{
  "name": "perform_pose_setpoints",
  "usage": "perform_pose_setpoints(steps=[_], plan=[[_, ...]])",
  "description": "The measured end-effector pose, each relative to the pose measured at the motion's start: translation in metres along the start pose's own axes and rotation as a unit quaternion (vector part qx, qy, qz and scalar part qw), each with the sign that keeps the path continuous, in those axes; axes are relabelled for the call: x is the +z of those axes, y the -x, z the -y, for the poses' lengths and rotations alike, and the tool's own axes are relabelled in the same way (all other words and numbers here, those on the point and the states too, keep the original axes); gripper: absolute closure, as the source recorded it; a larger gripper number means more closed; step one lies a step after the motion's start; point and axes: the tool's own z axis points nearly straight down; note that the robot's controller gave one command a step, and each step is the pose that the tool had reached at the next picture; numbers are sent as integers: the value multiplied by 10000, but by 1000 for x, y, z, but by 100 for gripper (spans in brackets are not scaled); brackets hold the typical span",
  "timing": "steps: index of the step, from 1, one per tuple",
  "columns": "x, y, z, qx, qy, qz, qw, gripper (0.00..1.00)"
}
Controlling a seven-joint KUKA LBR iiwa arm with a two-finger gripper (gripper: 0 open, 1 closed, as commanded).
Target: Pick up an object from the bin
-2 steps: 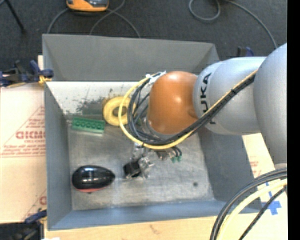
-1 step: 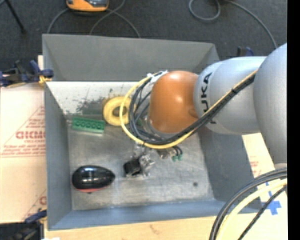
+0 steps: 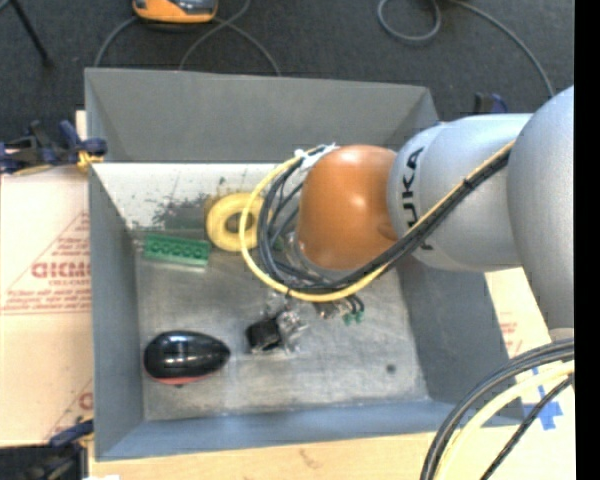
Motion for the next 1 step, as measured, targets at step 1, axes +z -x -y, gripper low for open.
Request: perform_pose_setpoints(steps=[1], plan=[[0, 1, 0, 24, 2, 13, 10000, 100]])
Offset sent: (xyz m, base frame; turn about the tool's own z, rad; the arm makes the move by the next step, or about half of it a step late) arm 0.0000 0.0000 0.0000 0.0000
